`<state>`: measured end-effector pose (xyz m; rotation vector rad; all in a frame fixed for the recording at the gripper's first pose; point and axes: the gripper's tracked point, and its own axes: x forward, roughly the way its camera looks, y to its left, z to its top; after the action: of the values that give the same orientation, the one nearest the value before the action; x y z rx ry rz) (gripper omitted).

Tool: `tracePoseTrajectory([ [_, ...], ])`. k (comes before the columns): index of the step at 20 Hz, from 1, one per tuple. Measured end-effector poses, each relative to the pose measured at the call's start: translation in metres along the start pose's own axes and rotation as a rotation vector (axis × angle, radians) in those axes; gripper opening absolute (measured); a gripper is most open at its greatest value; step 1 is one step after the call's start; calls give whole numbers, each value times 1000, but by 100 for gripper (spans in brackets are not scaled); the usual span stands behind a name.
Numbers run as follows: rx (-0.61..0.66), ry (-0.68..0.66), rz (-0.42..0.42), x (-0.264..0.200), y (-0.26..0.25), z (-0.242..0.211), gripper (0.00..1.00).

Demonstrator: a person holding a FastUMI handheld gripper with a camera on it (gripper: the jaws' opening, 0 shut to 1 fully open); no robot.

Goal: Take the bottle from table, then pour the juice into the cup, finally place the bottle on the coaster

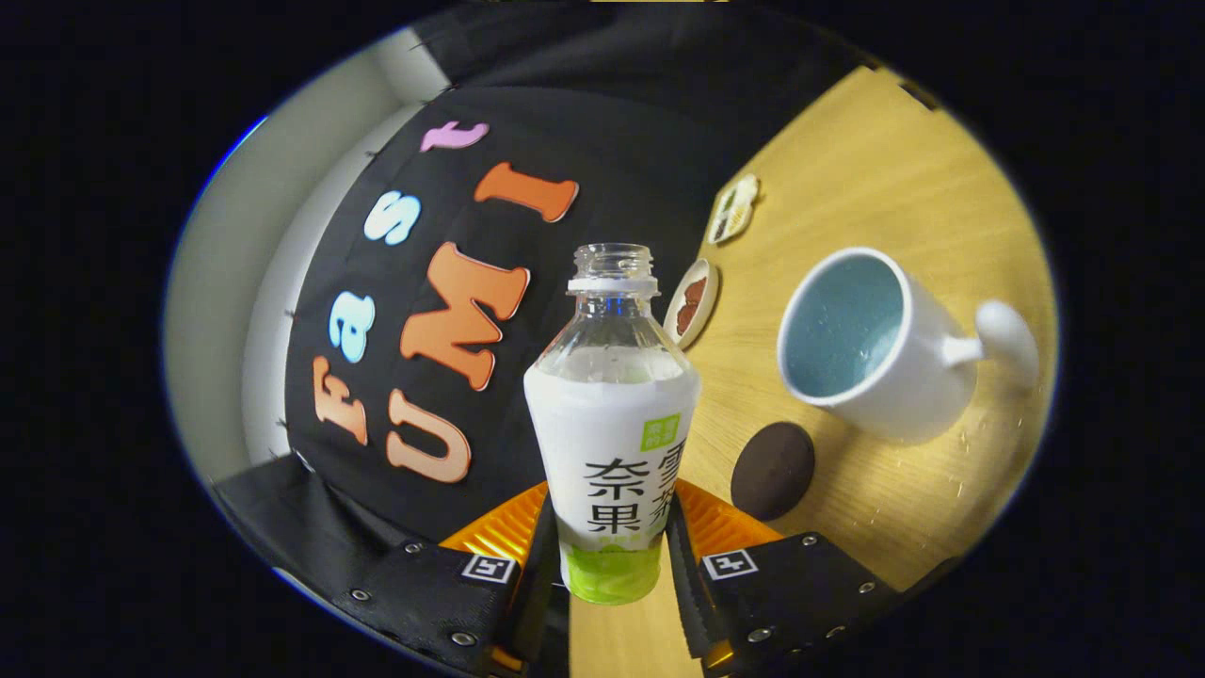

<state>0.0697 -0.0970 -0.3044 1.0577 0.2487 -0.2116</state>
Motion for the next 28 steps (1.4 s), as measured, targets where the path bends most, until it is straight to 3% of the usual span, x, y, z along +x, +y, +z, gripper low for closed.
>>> tracePoseTrajectory([
  [3, -252, -14, 4, 6, 9, 7, 57],
  [8, -568, -56, 10, 15, 19, 19, 57],
  [14, -882, -94, -16, 34, 29, 24, 58],
  [18, -1068, -62, -86, 47, 16, 17, 58],
  [21, -1149, -31, -117, 55, 4, 11, 58],
  [28, -1143, 8, -176, 69, -21, 11, 58],
])
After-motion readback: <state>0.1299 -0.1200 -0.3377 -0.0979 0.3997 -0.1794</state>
